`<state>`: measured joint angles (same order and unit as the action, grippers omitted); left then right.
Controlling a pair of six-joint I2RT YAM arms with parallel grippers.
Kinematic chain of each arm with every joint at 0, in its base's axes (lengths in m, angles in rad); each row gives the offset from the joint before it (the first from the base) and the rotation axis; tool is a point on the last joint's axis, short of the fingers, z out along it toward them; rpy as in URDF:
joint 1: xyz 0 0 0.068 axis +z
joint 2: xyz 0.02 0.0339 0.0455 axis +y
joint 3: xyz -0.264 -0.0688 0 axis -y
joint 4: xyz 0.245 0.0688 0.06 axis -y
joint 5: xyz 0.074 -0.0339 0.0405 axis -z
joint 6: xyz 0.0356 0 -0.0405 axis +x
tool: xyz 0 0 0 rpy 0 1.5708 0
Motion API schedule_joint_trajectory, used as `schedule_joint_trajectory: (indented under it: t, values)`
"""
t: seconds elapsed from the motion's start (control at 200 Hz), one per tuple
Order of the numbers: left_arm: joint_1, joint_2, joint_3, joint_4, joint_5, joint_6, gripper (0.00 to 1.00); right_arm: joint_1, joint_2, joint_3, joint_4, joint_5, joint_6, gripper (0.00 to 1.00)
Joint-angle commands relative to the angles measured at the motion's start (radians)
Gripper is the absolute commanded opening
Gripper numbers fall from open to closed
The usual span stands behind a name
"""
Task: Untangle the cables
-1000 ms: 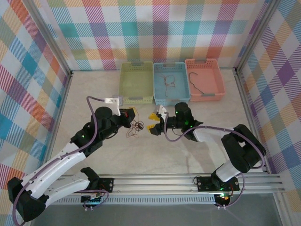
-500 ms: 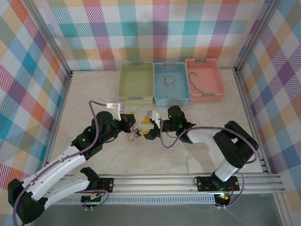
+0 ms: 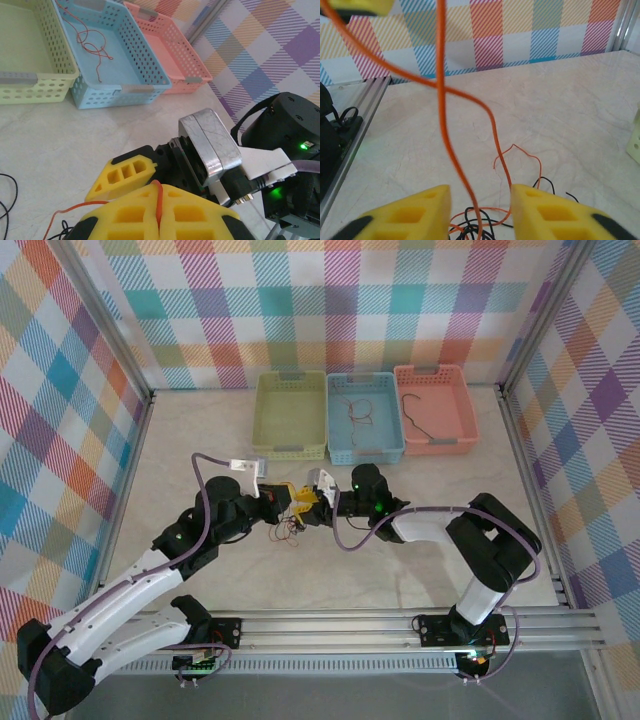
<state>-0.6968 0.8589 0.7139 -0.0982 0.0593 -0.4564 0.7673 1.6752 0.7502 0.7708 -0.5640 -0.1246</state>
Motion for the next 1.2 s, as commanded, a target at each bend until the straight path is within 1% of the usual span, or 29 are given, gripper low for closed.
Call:
schedule_joint_trajectory:
  t: [0.0, 0.045, 0.2, 0.465, 0.595, 0.76, 0.92, 0.94, 1.195]
  values:
    - [0.008, 0.005, -0.002, 0.035, 0.040, -0.008, 0.00, 0.007, 0.015, 0.034, 0.036, 0.016, 0.017, 0.29]
    - [0.008, 0.005, 0.000, 0.033, 0.042, -0.007, 0.00, 0.006, 0.014, 0.035, 0.033, 0.024, 0.016, 0.26]
    - [0.006, 0.011, 0.004, 0.037, 0.064, -0.008, 0.00, 0.006, 0.015, 0.038, 0.020, 0.053, 0.013, 0.19]
    - [0.004, 0.016, 0.027, 0.037, 0.146, -0.034, 0.00, 0.006, -0.004, 0.024, 0.001, 0.124, -0.008, 0.15]
    - [-0.003, 0.012, 0.101, -0.043, 0.176, -0.029, 0.00, 0.006, -0.006, 0.024, -0.011, 0.161, -0.008, 0.14]
    - [-0.020, -0.003, 0.217, -0.146, 0.203, -0.043, 0.00, 0.003, -0.018, -0.001, 0.021, 0.195, -0.006, 0.13]
    - [-0.044, 0.016, 0.292, -0.172, 0.277, -0.076, 0.00, -0.005, -0.025, -0.006, 0.009, 0.213, -0.007, 0.13]
    - [-0.048, 0.016, 0.301, -0.203, 0.279, -0.080, 0.00, -0.005, -0.025, -0.006, 0.006, 0.218, -0.007, 0.13]
    - [-0.058, 0.039, 0.500, -0.316, 0.298, -0.062, 0.00, -0.014, -0.040, -0.009, -0.056, 0.270, -0.010, 0.13]
